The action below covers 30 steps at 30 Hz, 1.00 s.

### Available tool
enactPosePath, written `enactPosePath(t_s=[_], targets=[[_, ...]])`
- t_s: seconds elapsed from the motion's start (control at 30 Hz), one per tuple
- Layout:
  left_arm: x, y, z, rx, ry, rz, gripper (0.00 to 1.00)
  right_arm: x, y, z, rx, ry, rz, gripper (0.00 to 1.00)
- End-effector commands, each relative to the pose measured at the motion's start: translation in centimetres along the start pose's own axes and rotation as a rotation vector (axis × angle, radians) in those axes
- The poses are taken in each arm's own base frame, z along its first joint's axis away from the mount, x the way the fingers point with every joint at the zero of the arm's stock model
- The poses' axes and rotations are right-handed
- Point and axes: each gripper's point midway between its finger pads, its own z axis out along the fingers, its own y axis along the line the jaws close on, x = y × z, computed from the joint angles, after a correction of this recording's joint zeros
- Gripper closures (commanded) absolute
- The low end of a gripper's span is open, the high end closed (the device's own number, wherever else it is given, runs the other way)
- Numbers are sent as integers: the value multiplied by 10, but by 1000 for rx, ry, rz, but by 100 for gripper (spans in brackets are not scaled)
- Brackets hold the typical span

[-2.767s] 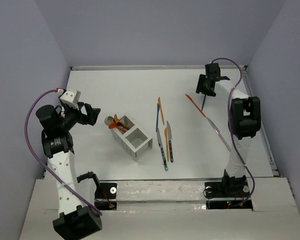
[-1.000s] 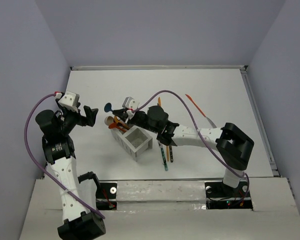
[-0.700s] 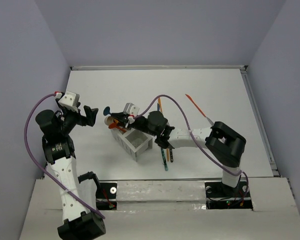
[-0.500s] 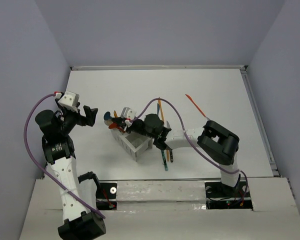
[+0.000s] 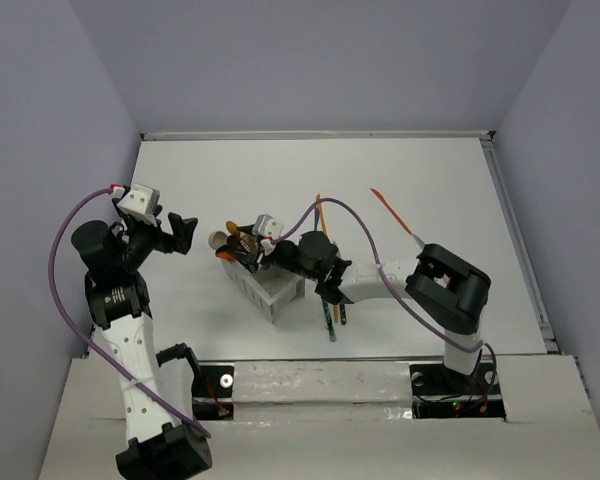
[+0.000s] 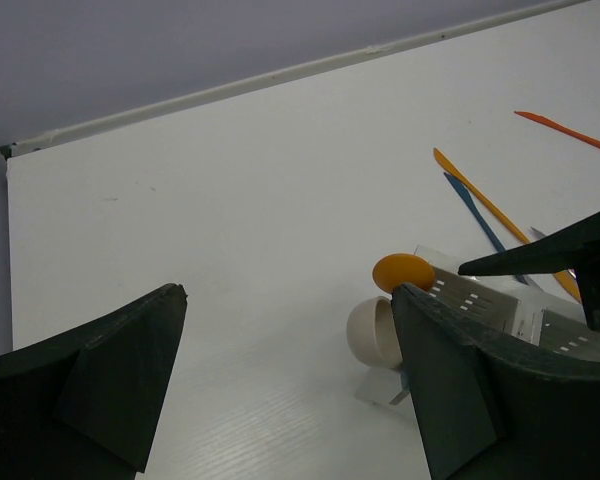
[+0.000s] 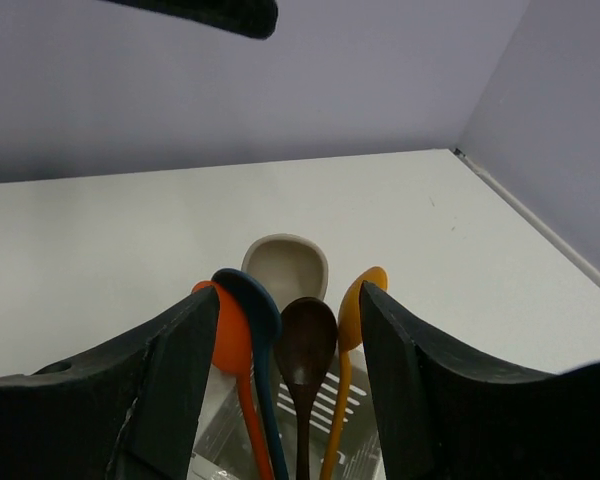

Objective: Sort the eating utensils into containers

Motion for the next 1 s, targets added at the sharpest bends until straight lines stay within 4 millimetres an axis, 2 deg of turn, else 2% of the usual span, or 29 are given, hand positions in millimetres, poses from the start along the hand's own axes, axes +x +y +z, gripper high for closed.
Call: enactPosePath(t_s=[0.0,0.03,0.07,0.1,0.13,0.17,0.2,0.23,0.3,0.33,0.4,0.43,0.47,0.5,0.53,0.63,0.67,0.73,0.77,0.83,0.87,0.97], targets=[[-9,-2,-1,15,-38,37,4,-77,-19,-7,77,-119,4,36],[-10,-2,-1,14,-40,41,4,-73,-28,-6,112,-25,22,35],[-10,-2,-1,14,-40,39,4,-89,-38,-9,161,6,68,35],[-10,-2,-2,11,-41,40,4,-82,-47,-9,213,84,93,35],[-10,-2,-2,13,-41,40,4,-62,-63,-29,321,259,105,35],[-11,-2,-2,12,-43,42,4,-79,-78,-33,382,278,137,35],[-11,-2,-2,14,-44,43,4,-77,-89,-45,430,328,149,35],[-10,-2,-1,15,-44,42,4,-70,-112,-77,493,426,166,35],[-10,-2,-1,17,-44,42,4,-67,-138,-111,543,485,305,34],[-10,-1,0,16,-41,39,4,-53,-168,-151,553,578,384,34],[-10,-1,0,17,-42,39,4,-45,-207,-193,633,661,441,33],[-11,-1,0,16,-43,38,4,-11,-234,-245,750,824,501,31],[-11,-1,0,16,-43,40,4,0,-242,-267,781,906,531,30],[-11,-2,-1,17,-44,39,4,4,-242,-290,792,1015,571,30],[-11,-3,-1,21,-46,43,4,26,-249,-311,802,1120,582,29],[-13,-4,-2,24,-50,50,4,48,-245,-347,832,1322,541,27],[-13,-6,-3,28,-51,49,4,55,-244,-358,840,1380,512,26],[-14,-6,-3,31,-55,56,4,67,-231,-364,796,1446,547,26],[-15,-7,-4,34,-56,55,4,71,-220,-374,782,1511,567,26],[-14,-9,-4,43,-56,51,3,83,-214,-395,789,1607,581,26],[-15,-10,-4,52,-58,51,3,89,-206,-412,781,1677,583,26],[-17,-13,-4,67,-60,52,3,99,-213,-442,847,1700,628,25]])
